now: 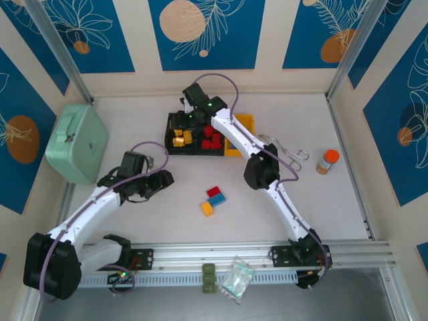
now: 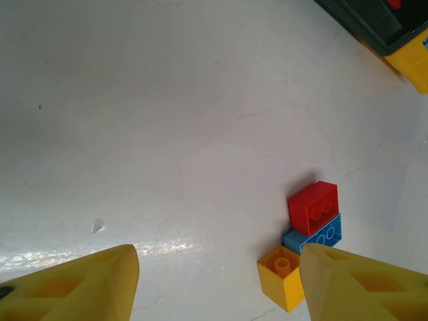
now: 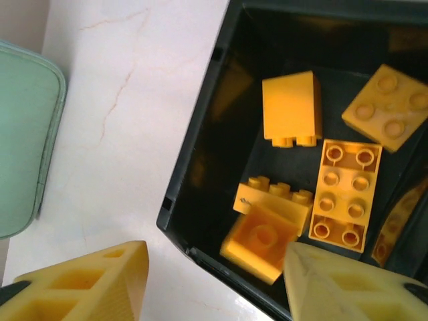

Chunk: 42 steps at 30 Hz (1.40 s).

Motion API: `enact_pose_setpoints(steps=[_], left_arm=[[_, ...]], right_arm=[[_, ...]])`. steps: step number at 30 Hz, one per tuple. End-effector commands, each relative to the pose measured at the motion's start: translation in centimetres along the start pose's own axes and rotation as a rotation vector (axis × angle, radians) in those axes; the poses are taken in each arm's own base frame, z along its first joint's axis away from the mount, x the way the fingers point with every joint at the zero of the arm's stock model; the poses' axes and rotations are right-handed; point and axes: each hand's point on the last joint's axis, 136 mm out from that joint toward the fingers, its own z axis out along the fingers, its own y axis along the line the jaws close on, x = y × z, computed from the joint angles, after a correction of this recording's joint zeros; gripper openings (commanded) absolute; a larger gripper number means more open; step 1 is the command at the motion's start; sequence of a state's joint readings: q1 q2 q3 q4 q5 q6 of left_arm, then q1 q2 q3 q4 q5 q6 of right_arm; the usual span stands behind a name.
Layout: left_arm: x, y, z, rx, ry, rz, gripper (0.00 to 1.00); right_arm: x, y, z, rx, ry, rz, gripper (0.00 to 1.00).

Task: Sort the legos into containers by color
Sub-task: Place the lego in the container, then pick up the lego from the center of the table.

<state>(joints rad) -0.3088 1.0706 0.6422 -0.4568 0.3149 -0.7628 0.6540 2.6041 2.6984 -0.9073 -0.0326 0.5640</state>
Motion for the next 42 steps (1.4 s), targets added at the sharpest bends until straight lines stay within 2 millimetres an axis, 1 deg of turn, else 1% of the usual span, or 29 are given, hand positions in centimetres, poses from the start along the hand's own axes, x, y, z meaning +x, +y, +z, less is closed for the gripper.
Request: enact_pose_setpoints(steps=[1,3,6,8,10,11,14,15,18,23,26,28,29,32,35,36,37,42], left_arm=[[0.2,0.0,-0.1,0.017,0.01,-0.02,0.65],[0.2,-0.1,0.0,0.022,0.011,-0.022,0.65],[0.0,-0.3,0.1,0.032,0.008,-0.025,0.65],[0.0,-0.4,0.2,0.035,0.007,-0.018,0.65],[-0.1,-0.6,0.2,0.039,0.007,-0.01,0.64],[-0.2,-0.7,0.2,0.04,0.008,-0.004,0.64],[-0.1,-1.1,0.3,0.044,0.027,0.014,0.62],[-0.1,-1.3,0.4,0.045,0.034,0.019,0.62],[0.3,-1.8,0.7,0.045,0.055,0.04,0.61],[1.3,-2.5,1.4,0.03,0.099,0.08,0.6],[2.0,-2.7,2.0,0.024,0.123,0.096,0.6],[2.5,-2.7,2.3,0.013,0.137,0.108,0.6],[2.8,-2.6,2.5,0.004,0.145,0.116,0.6],[3.4,-2.5,3.0,-0.012,0.161,0.124,0.6],[3.9,-2.6,3.3,-0.01,0.169,0.122,0.61],[3.9,-2.5,3.4,-0.008,0.168,0.117,0.61],[4.1,-2.4,3.4,-0.005,0.167,0.111,0.62],[4.7,-2.2,3.4,0.021,0.169,0.088,0.63]], right_arm=[[-1.1,0.4,-1.0,-0.005,-0.036,-0.005,0.57],[-1.2,0.6,-1.9,-0.004,-0.04,-0.013,0.57],[-1.3,1.3,-3.6,-0.004,-0.046,-0.033,0.56],[-1.0,1.8,-5.1,-0.001,-0.048,-0.052,0.55],[-0.6,2.2,-6.5,-0.005,-0.048,-0.073,0.54],[-0.2,2.5,-7.6,-0.008,-0.052,-0.087,0.54],[1.4,2.8,-10.3,-0.018,-0.06,-0.108,0.54],[2.1,2.6,-10.9,-0.019,-0.06,-0.11,0.54],[5.1,1.3,-13.1,-0.022,-0.05,-0.09,0.54],[11.3,-2.5,-15.2,0.013,0.009,-0.048,0.56],[14.6,-4.8,-15.9,0.046,0.044,-0.021,0.56],[16.7,-6.4,-15.9,0.074,0.074,0.002,0.57],[17.6,-6.8,-15.9,0.078,0.09,0.002,0.58],[19.8,-7.4,-15.3,0.105,0.121,-0.03,0.67],[21.1,-7.7,-14.2,0.156,0.152,-0.078,0.75],[21.3,-7.8,-13.8,0.175,0.158,-0.09,0.79],[21.5,-7.9,-13.3,0.193,0.168,-0.106,0.81],[22.3,-8.3,-10.6,0.251,0.223,-0.158,0.82]])
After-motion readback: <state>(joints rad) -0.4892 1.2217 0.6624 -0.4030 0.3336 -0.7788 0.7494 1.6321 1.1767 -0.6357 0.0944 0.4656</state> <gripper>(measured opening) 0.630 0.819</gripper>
